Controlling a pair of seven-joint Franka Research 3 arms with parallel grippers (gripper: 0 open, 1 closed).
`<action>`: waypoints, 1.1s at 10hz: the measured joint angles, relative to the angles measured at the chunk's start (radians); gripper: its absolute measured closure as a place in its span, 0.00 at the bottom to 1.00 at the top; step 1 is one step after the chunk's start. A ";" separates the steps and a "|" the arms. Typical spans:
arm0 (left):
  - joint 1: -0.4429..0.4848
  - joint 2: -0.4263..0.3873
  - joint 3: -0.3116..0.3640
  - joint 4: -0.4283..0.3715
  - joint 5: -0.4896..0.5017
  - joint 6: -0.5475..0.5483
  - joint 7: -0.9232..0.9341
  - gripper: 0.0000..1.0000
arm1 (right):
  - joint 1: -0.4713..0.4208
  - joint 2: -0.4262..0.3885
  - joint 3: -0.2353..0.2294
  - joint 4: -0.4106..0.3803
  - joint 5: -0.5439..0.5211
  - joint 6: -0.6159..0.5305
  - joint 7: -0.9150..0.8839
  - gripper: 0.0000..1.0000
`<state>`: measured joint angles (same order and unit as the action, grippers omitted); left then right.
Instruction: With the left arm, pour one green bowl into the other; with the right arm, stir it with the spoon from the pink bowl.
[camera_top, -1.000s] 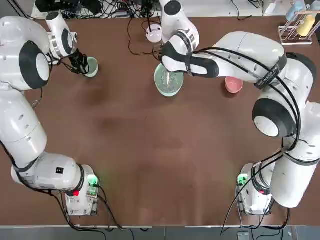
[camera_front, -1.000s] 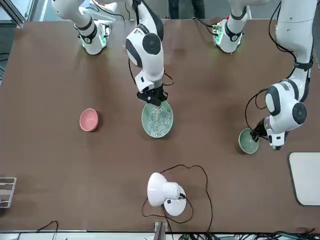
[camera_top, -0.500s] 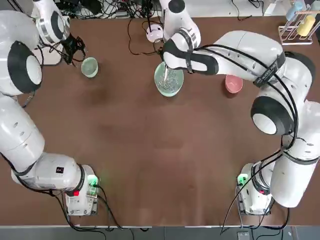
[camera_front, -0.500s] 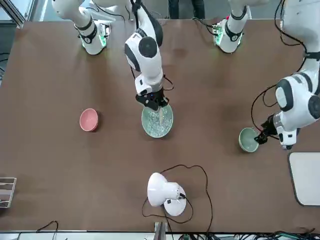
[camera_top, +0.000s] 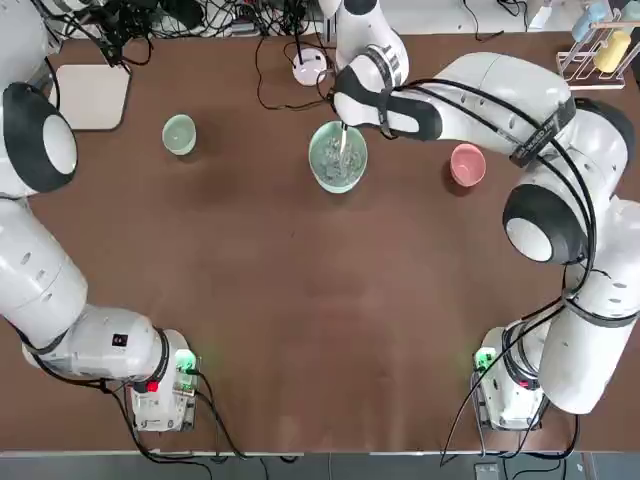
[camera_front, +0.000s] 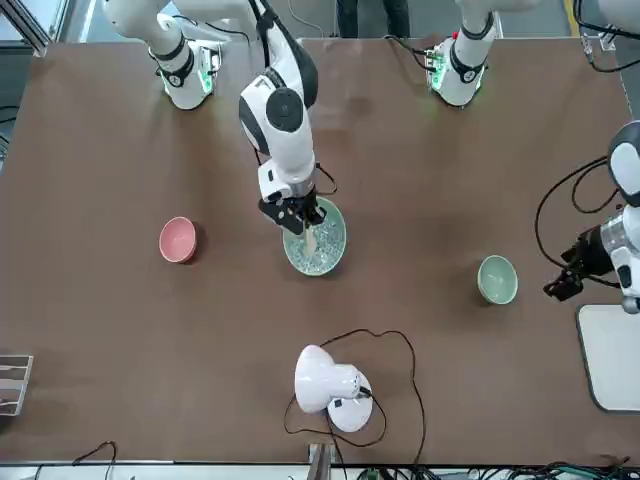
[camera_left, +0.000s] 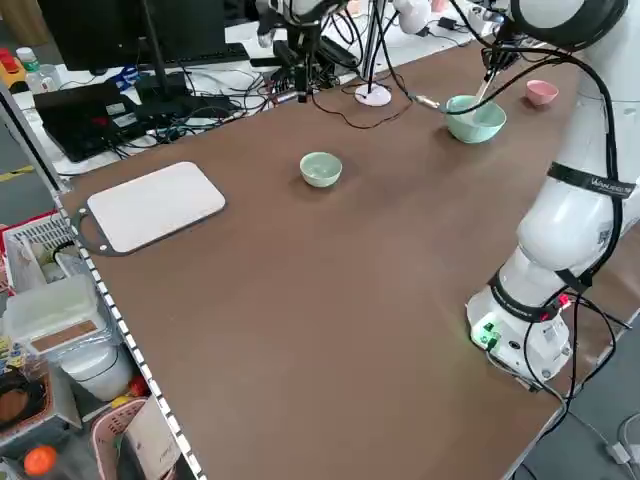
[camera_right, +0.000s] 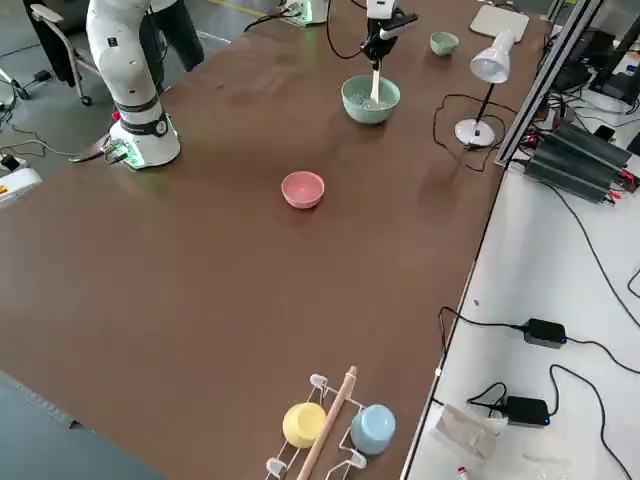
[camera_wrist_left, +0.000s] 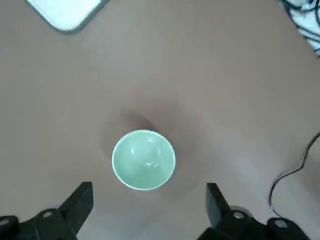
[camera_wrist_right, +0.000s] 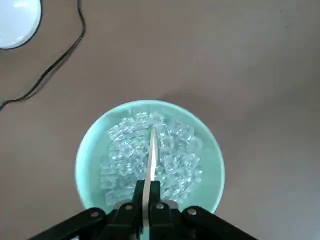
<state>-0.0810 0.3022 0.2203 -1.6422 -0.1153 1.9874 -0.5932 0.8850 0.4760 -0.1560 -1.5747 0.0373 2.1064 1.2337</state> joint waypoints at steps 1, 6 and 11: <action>0.002 -0.018 0.000 0.014 0.028 -0.016 0.018 0.00 | 0.002 0.002 0.003 0.000 -0.016 -0.028 -0.002 0.95; 0.002 -0.134 -0.017 0.126 0.049 -0.322 0.172 0.00 | 0.036 0.014 0.012 0.001 0.010 0.045 0.129 0.95; 0.050 -0.184 -0.186 0.222 0.050 -0.476 0.429 0.00 | -0.032 0.014 0.002 0.015 0.061 0.058 0.176 0.95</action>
<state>-0.0306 0.1184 0.0345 -1.4199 -0.0656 1.5113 -0.1645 0.8526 0.4903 -0.1544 -1.5595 0.0979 2.1642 1.4092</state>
